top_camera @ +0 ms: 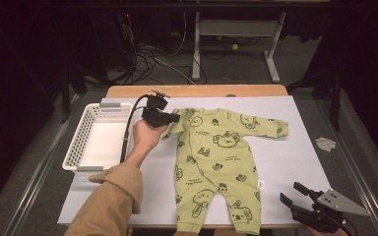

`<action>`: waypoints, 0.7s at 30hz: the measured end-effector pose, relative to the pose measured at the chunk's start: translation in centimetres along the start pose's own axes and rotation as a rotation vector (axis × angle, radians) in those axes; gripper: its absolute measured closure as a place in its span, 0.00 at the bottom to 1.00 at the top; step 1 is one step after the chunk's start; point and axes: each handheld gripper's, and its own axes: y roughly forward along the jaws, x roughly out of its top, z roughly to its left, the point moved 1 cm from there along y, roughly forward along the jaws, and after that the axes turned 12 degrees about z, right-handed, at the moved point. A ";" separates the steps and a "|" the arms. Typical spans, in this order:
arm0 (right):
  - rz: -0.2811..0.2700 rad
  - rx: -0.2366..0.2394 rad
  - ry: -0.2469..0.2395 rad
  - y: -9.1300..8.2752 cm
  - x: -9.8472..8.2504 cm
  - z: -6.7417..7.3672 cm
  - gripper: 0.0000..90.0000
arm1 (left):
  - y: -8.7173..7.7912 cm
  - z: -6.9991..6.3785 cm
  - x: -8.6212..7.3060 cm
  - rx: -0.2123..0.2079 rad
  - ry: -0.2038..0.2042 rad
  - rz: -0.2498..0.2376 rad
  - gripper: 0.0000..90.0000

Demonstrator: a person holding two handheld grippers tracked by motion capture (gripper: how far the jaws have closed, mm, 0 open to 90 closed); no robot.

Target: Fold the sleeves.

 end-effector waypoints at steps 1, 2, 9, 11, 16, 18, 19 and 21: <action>0.000 0.000 0.000 0.0 0.0 0.0 0.40 | 0.1 -0.1 0.0 -0.003 0.006 0.003 0.95; 0.000 0.000 0.001 0.1 0.0 0.0 0.40 | 0.2 -0.2 0.0 -0.005 0.007 0.002 0.95; 0.001 -0.001 -0.002 0.1 0.0 0.0 0.40 | 0.4 -1.2 0.4 -0.023 0.032 0.000 0.95; 0.004 0.001 -0.002 0.1 0.0 0.0 0.40 | 0.5 -1.5 0.6 -0.027 0.044 0.001 0.95; 0.002 -0.001 -0.001 0.1 0.0 -0.1 0.40 | 1.1 -2.4 1.0 -0.035 0.066 0.013 0.94; 0.003 0.001 -0.002 0.1 0.0 0.0 0.40 | 1.4 -2.8 1.2 -0.042 0.072 0.016 0.94; 0.003 0.002 -0.003 0.1 0.0 0.0 0.40 | 1.5 -3.0 1.3 -0.042 0.082 0.021 0.94; 0.002 0.000 -0.003 0.1 0.0 0.0 0.40 | 1.8 -3.4 1.4 -0.049 0.088 0.023 0.94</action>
